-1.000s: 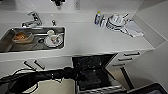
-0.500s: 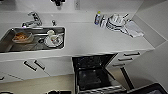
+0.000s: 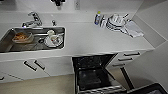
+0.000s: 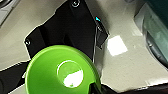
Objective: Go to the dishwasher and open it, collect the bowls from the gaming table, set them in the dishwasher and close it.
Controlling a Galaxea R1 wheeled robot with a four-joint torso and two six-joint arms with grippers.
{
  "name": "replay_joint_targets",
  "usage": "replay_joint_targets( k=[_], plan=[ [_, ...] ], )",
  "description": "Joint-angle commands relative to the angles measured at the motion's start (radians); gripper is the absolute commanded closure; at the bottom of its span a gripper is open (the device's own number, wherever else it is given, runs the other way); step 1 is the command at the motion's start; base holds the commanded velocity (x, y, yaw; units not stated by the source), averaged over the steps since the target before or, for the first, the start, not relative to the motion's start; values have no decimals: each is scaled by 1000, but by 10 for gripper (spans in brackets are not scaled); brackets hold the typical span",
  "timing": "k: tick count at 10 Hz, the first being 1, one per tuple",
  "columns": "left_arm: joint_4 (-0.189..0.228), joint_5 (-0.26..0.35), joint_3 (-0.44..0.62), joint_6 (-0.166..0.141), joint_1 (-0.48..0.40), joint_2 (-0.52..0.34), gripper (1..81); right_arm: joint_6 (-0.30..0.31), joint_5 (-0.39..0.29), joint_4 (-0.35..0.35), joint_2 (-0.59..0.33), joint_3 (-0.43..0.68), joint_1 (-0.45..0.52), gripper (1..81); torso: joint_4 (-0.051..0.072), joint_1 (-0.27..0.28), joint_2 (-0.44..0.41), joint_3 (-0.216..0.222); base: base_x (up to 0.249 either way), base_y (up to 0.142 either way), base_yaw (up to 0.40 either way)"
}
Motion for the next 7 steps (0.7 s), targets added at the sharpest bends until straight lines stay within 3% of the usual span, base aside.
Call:
replay_joint_targets(
  k=[1,2,4,7],
  plan=[
    [96,-152,-100,21,129,30,10,83,-49,-16,-93,54,61,811,0,0,0,0,0,0,0],
    [127,-224,-213,19,192,87,10,103,-63,-16,-110,85,101,811,0,0,0,0,0,0,0],
    [137,-351,-453,21,286,197,10,128,-152,-17,-137,166,181,811,0,0,0,0,0,0,0],
    [156,-408,-635,21,355,286,10,128,-261,-14,-148,290,303,811,0,0,0,0,0,0,0]
  ],
)
